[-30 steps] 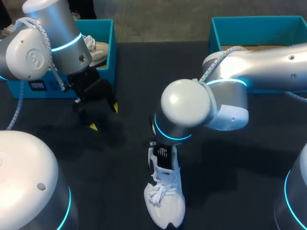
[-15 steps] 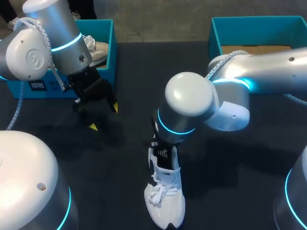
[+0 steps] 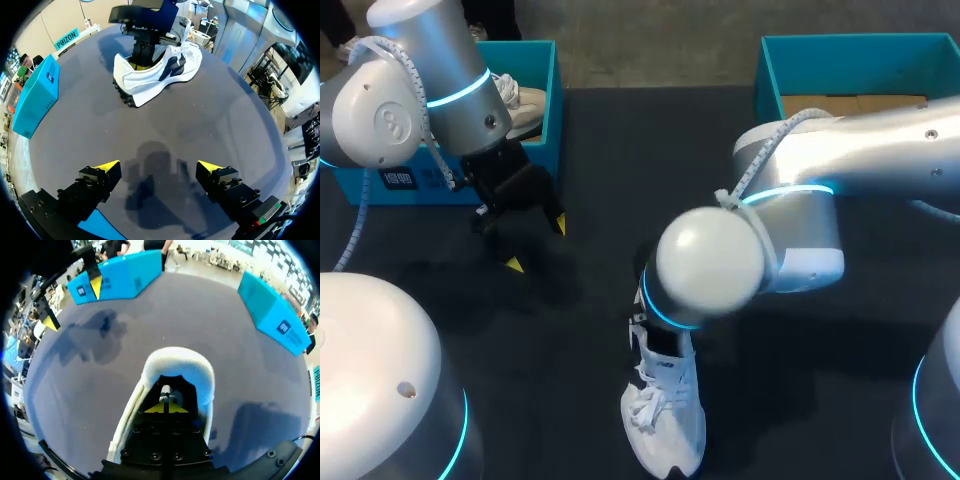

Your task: Take the shoe out of the shoebox, open the shoe tongue, remove and reinsert the insole, then place the shoe into the shoebox

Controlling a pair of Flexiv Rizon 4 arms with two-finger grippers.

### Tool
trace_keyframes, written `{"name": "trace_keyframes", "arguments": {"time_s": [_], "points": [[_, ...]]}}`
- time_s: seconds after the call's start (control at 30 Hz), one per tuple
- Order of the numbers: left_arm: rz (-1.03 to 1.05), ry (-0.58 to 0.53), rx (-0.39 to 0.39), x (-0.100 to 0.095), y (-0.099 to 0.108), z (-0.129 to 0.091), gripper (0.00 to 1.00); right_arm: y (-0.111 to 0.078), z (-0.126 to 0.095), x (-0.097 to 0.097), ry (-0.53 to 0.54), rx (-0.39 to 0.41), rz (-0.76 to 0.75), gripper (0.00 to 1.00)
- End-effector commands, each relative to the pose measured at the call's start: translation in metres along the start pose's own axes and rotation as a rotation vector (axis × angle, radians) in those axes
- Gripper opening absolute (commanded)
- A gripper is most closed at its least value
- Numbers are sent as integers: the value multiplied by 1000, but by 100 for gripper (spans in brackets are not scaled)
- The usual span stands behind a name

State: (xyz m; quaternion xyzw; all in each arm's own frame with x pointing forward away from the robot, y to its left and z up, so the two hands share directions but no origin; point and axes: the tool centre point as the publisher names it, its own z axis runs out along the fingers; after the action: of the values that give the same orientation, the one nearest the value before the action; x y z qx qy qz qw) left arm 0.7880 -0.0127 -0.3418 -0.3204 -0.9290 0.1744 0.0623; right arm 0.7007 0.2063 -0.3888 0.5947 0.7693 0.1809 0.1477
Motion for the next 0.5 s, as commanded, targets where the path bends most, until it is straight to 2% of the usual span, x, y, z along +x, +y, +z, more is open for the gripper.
{"name": "trace_keyframes", "arguments": {"time_s": [0.03,0.27,0.5], "points": [[0,1,-3,0,0,0,100,9,-3,-2,-8,-42,13,0],[0,1,-3,0,0,0,100,21,13,-5,8,-46,6,0],[0,1,-3,0,0,0,100,14,34,-7,35,-3,11,0]]}}
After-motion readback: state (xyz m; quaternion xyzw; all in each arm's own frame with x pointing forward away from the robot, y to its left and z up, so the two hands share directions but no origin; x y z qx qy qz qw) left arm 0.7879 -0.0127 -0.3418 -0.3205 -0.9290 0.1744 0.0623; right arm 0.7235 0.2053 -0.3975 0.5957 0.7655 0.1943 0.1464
